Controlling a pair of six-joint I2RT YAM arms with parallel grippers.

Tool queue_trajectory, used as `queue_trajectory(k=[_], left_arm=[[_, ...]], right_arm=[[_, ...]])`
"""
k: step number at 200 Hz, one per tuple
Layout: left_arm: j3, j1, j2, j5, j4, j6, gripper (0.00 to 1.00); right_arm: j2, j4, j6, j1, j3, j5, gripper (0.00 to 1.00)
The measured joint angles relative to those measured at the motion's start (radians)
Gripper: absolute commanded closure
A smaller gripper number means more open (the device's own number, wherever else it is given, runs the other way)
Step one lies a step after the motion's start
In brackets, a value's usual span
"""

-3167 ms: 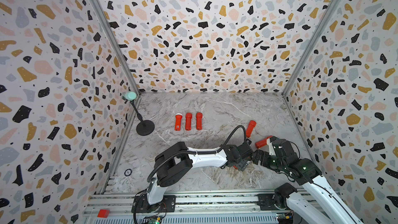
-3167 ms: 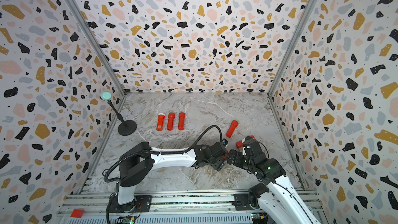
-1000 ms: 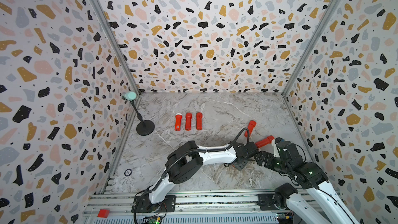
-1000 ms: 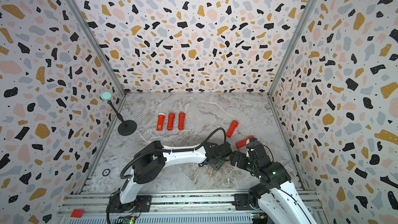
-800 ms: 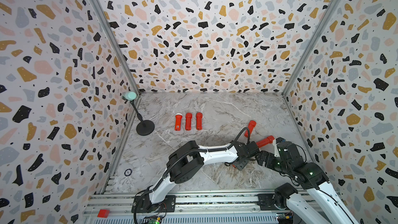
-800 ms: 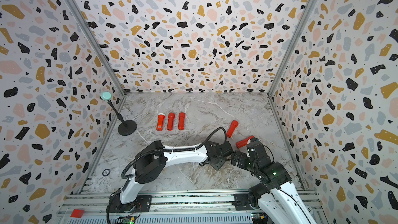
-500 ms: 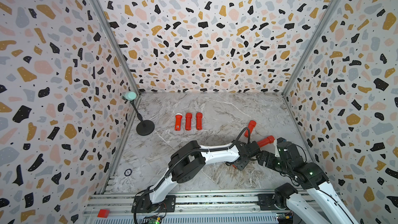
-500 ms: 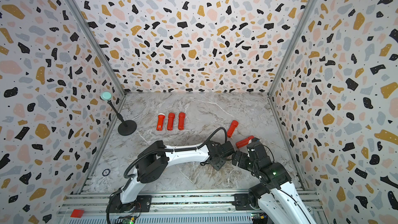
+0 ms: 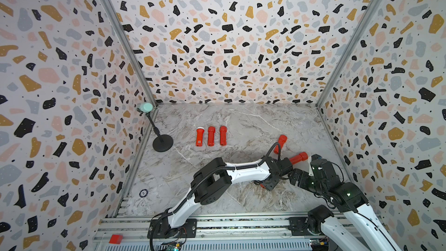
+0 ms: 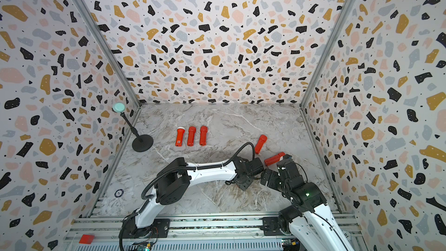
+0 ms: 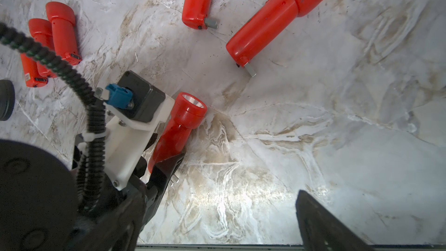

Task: Close the plug at the bottom of the flashlight
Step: Pick up the flashlight from the center of the board.

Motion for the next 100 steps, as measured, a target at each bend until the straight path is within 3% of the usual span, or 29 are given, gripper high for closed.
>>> queue_trajectory(k=[100], left_arm=[[0.018, 0.000, 0.011, 0.005, -0.002, -0.017, 0.49]], right_arm=[[-0.006, 0.000, 0.005, -0.002, -0.001, 0.014, 0.01]])
